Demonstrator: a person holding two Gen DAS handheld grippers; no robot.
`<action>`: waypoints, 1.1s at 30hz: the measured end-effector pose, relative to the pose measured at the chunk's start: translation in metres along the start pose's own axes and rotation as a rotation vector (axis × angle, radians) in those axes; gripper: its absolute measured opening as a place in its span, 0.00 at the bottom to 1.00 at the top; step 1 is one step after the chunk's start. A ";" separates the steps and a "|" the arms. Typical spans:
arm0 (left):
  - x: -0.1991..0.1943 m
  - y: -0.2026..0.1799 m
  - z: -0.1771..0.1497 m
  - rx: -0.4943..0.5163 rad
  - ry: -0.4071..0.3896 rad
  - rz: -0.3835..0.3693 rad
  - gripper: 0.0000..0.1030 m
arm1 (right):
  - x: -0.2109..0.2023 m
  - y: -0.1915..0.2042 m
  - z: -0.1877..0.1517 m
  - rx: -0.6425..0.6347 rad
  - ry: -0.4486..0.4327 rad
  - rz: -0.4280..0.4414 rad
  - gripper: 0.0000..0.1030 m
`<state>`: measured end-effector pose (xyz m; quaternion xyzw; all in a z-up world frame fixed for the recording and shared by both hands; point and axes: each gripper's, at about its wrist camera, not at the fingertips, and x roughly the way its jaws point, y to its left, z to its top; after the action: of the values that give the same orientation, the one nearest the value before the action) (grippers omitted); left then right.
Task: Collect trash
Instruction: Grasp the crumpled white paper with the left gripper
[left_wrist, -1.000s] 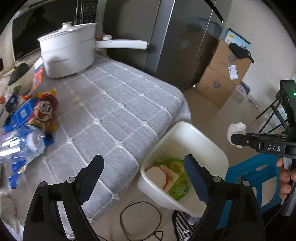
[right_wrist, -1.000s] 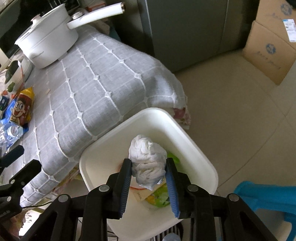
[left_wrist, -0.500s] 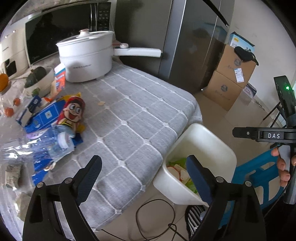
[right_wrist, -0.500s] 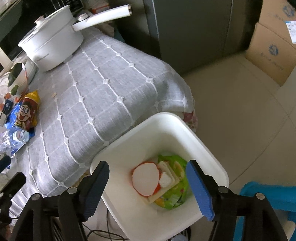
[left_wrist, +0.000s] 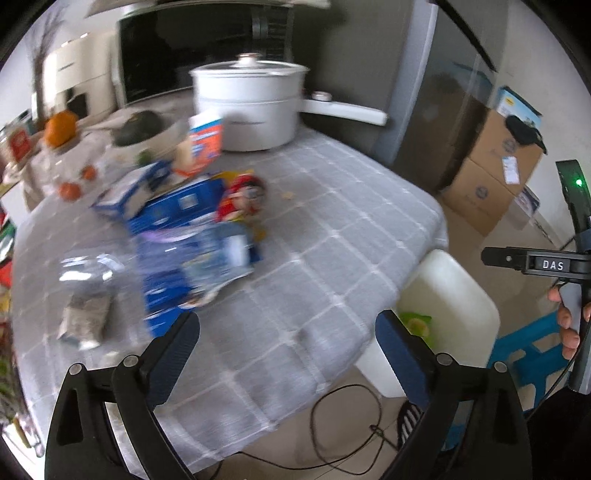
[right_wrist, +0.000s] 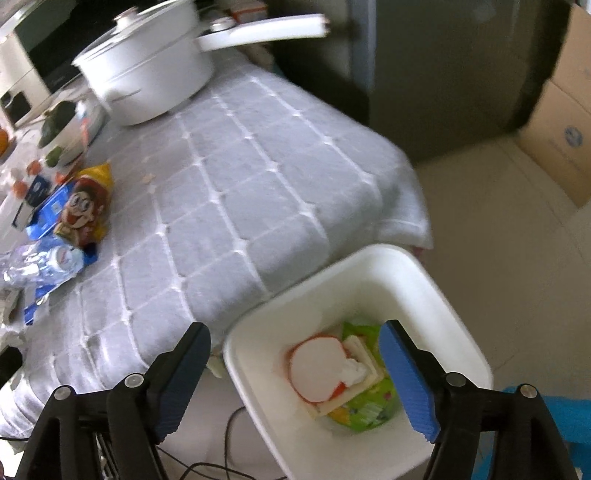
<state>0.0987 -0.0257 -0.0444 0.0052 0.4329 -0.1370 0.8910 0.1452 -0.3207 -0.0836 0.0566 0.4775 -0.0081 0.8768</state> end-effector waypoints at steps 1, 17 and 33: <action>-0.002 0.009 -0.002 -0.012 0.000 0.012 0.95 | 0.001 0.006 0.001 -0.011 -0.001 0.004 0.78; -0.014 0.122 -0.053 -0.176 0.101 0.135 0.95 | 0.022 0.099 0.010 -0.132 0.009 0.073 0.80; 0.028 0.145 -0.068 -0.247 0.181 0.116 0.66 | 0.040 0.127 0.009 -0.161 0.037 0.064 0.80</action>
<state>0.0994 0.1160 -0.1244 -0.0671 0.5240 -0.0300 0.8486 0.1826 -0.1942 -0.1007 0.0013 0.4907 0.0593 0.8693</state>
